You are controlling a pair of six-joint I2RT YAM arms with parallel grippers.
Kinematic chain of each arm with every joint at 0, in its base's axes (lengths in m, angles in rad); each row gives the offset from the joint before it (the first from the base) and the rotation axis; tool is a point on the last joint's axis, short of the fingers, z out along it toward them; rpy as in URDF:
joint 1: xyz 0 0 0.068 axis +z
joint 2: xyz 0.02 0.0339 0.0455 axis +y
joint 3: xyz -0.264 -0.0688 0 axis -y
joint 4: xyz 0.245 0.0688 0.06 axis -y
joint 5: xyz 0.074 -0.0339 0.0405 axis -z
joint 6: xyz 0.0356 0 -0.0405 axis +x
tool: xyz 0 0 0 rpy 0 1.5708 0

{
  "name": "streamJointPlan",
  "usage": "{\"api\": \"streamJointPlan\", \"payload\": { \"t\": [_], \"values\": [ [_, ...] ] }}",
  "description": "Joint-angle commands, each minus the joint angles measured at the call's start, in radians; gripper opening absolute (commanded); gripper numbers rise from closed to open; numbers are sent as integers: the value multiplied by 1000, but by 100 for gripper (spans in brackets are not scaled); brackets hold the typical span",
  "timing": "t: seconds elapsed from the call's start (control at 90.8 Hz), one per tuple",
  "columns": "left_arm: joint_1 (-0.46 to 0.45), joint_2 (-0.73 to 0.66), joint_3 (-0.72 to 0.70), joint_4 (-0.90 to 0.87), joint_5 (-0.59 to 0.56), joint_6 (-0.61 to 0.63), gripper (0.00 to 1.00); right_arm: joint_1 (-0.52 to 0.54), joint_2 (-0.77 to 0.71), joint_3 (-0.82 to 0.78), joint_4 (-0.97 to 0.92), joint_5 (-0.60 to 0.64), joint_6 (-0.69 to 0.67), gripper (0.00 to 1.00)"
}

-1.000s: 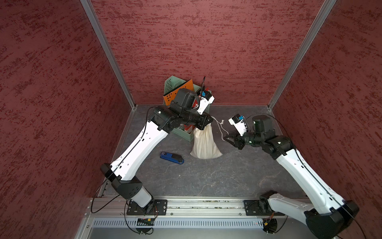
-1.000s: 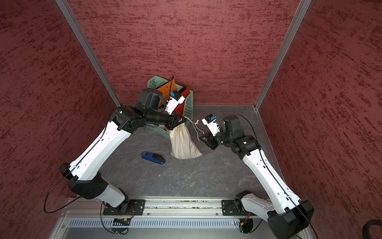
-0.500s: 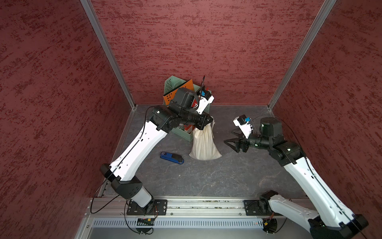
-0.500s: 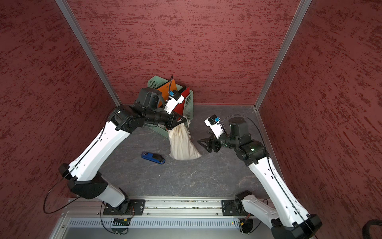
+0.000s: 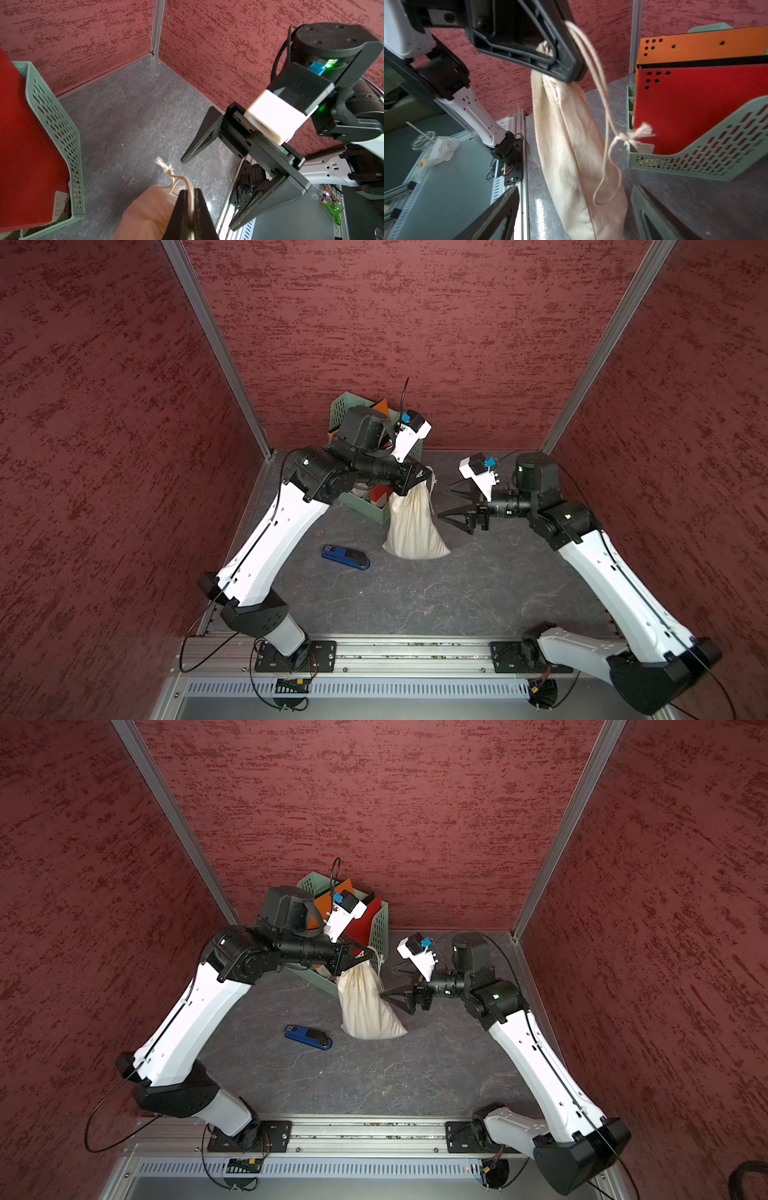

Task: Close the soil bag
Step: Pick up the soil bag from the center of the board.

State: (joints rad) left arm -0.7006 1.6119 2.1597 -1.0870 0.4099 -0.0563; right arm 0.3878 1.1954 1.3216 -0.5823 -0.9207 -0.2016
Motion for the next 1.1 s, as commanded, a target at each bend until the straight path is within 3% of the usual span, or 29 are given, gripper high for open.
{"api": "streamJointPlan", "payload": {
  "t": [0.0, 0.275, 0.727, 0.915, 1.091],
  "values": [
    [1, 4, 57, 48, 44, -15, 0, -5, 40, 29, 60, -122, 6, 88],
    [-2, 51, 122, 32, 66, -15, 0, -4, 95, -1, 194, -273, 72, 88],
    [-5, 137, 245, 60, 93, -39, 0, 27, 115, -83, 223, -263, 66, 83],
    [0, 156, 253, 99, 89, -60, 0, 42, 67, -143, 264, -223, 102, 60],
    [2, 170, 255, 129, 103, -84, 0, 49, 20, -176, 277, -187, 121, 17]
  ]
}}
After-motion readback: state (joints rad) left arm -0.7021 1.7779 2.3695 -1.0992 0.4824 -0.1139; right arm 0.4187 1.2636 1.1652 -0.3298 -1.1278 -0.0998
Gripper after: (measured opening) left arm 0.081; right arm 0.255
